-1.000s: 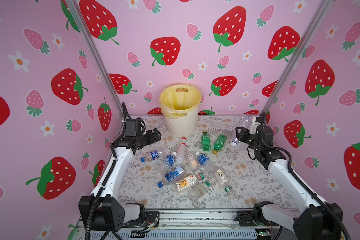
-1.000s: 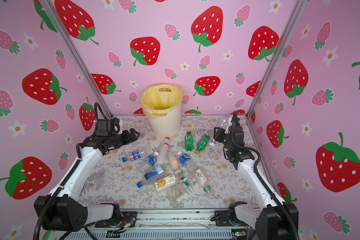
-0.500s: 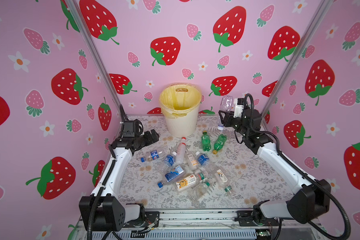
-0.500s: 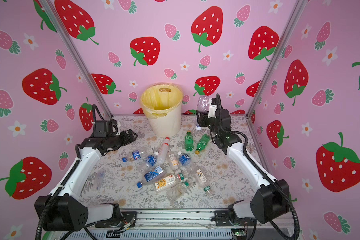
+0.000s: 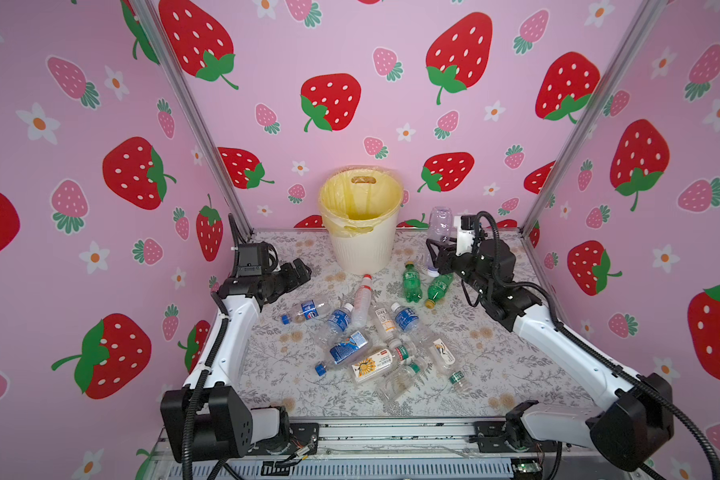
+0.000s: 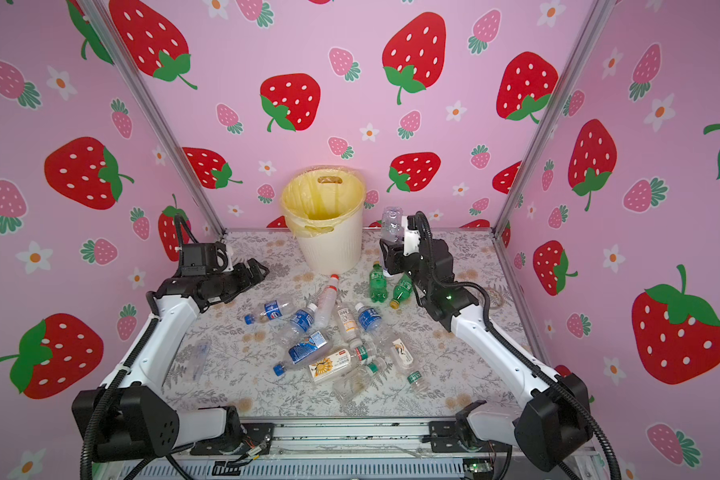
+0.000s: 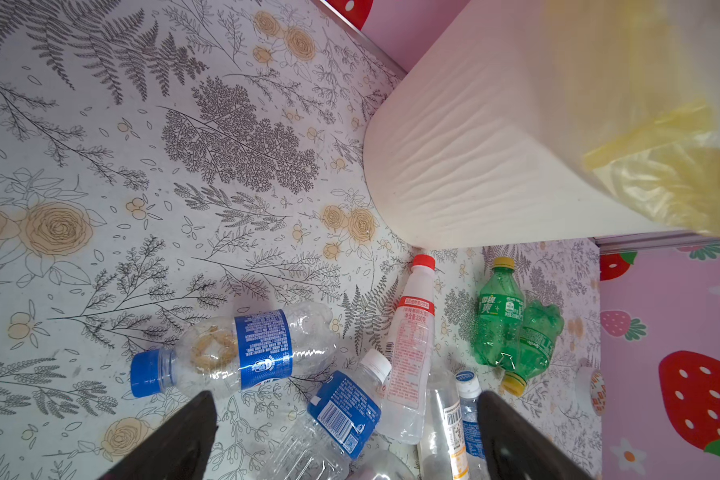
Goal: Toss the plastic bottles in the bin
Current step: 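Lift the clear bottle with the right gripper and carry it over the bin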
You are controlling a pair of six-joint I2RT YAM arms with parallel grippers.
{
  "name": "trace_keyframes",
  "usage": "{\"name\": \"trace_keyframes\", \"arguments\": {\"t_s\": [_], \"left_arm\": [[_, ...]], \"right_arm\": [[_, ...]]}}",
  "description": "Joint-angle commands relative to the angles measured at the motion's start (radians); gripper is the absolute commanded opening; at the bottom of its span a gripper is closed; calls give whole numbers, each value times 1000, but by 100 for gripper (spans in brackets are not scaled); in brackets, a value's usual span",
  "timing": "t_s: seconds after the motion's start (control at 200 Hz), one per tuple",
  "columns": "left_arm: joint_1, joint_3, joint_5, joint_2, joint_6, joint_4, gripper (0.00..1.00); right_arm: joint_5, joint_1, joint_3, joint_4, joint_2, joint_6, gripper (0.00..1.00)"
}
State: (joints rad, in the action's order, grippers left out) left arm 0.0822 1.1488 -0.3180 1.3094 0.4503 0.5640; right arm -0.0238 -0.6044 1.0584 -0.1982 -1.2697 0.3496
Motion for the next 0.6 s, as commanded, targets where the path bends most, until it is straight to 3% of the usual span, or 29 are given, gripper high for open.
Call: {"name": "trace_keyframes", "arguments": {"t_s": [0.0,0.165,0.34,0.39,0.45,0.49,0.535,0.595], "left_arm": [[10,-3,-30,7,10,-14,99],[21,-5,-23,1,9,-15,99],[32,-10,-19,2,9,-18,99],[37,-11,-19,4,11,-20,99],[41,-16,-17,7,13,-23,99],[46,-17,-18,9,17,-23,99],[48,-18,-18,7,18,-24,99],[50,-22,-18,3,17,-26,99]], "right_arm": [[37,-27,81,-59,-35,-40,50],[34,-52,360,-41,-226,-60,49],[0,-61,937,83,-640,-83,51],[2,-61,1196,165,-815,-92,70],[-5,-58,1546,305,-1011,-91,81],[-20,-55,1759,370,-1131,-90,100],[-18,-54,1825,380,-1167,-80,99],[-21,-52,1707,349,-1097,-72,99]]}}
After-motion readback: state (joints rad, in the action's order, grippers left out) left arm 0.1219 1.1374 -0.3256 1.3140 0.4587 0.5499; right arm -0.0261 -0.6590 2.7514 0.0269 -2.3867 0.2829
